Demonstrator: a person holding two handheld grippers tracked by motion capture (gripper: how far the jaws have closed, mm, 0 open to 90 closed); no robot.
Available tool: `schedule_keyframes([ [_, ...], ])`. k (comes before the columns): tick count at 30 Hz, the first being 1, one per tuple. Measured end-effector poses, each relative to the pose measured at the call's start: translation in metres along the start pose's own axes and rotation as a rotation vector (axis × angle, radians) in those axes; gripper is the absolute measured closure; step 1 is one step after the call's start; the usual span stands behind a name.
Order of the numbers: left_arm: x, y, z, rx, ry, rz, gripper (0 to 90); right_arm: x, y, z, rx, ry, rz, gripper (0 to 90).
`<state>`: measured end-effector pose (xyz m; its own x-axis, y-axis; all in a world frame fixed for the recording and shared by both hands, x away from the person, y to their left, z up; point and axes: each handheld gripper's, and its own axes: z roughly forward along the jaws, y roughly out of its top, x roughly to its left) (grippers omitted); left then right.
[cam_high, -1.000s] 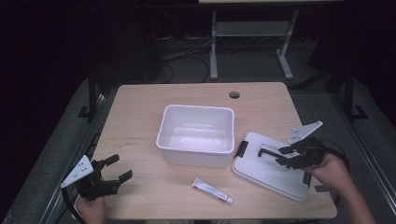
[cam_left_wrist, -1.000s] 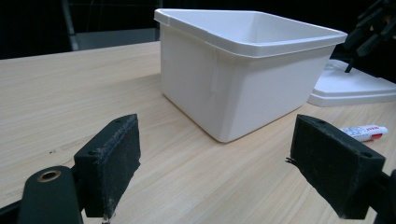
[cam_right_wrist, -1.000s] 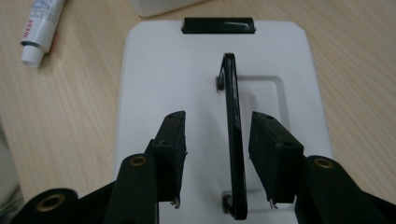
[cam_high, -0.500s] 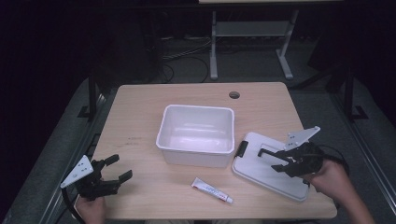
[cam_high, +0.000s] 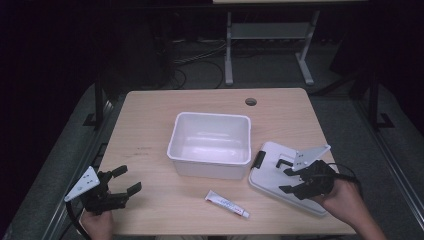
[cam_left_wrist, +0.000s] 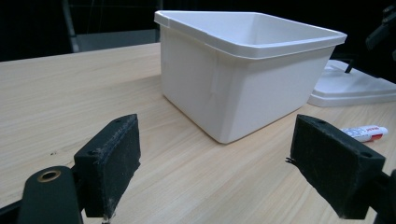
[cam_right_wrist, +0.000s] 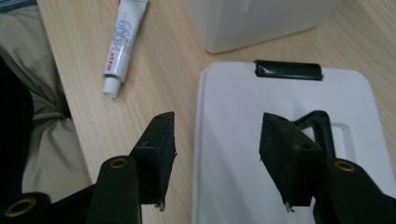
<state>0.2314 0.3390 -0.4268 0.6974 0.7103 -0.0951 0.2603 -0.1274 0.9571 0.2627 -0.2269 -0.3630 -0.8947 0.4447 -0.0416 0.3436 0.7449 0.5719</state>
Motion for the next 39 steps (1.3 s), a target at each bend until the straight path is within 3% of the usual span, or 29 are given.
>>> schedule_keyframes([
  [11, -0.001, 0.000, 0.000, -0.001, 0.001, 0.003, 15.7, 0.021, 0.010, 0.012, -0.003, 0.027, -0.051, 45.0],
  [28, 0.000, 0.000, 0.000, -0.002, -0.001, 0.001, 15.7, 0.042, 0.020, 0.044, -0.011, 0.095, -0.075, 45.5],
  [31, 0.000, 0.000, 0.000, 0.000, -0.001, 0.003, 15.7, 0.048, 0.027, 0.049, -0.002, 0.098, -0.107, 45.6],
  [39, 0.001, 0.000, -0.001, -0.005, -0.001, -0.004, 15.7, 0.053, 0.032, 0.062, -0.019, 0.132, -0.102, 45.9],
])
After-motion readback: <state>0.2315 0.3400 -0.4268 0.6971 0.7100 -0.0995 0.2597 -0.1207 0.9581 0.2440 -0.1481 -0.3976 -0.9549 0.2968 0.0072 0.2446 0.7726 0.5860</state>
